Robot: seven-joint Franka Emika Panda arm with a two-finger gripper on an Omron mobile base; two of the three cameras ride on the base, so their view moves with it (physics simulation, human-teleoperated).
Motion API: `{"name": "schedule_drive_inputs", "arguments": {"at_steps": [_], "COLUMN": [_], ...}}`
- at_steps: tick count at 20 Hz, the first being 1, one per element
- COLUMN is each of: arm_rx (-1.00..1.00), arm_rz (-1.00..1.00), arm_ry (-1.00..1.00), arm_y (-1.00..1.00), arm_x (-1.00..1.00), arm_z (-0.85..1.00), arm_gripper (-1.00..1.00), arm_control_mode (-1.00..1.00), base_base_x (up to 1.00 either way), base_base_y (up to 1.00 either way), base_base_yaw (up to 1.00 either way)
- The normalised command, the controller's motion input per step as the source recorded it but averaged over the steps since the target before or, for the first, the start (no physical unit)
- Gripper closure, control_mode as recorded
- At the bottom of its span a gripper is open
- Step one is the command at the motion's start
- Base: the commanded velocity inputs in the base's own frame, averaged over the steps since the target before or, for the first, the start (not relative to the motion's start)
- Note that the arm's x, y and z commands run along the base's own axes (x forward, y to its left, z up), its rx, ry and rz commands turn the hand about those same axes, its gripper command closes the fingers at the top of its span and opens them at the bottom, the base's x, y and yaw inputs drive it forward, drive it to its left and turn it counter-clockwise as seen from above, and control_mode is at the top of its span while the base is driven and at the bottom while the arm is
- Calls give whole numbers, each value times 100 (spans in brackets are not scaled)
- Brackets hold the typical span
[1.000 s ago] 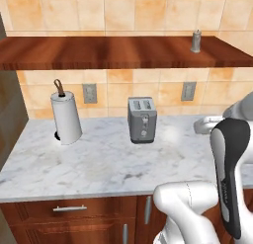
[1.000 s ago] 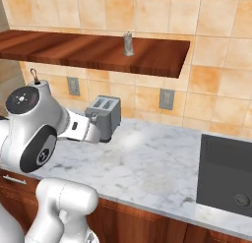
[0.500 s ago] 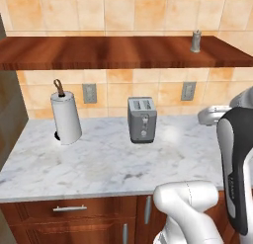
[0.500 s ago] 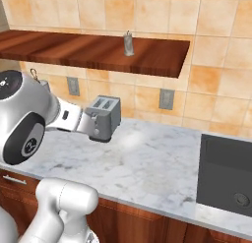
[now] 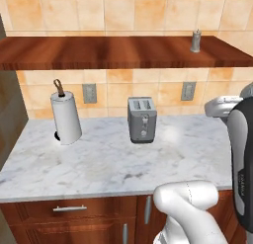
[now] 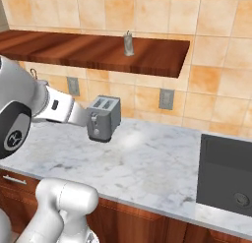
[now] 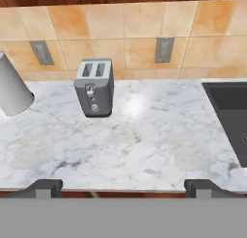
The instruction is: Get the candle and the wine from the cabinet and move them to the dining counter.
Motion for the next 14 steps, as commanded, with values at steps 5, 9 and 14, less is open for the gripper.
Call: {"name": "schedule_drive_inputs", "arguments": {"at_steps": [5, 9, 14], "arm_rx": [0, -6, -11], "arm_rz": [0, 1, 0], "arm_ry": [0, -10, -18], "arm_y": [0, 2, 1], "arm_x": [-11, -9, -4], "arm_z": [39, 31, 31], "arm_gripper": [-100, -100, -100], "arm_control_mode": [-100, -100, -100], "base_base_x": [0, 0, 0], "base_base_y": [0, 0, 0], "base_base_yaw": [0, 0, 0]}}
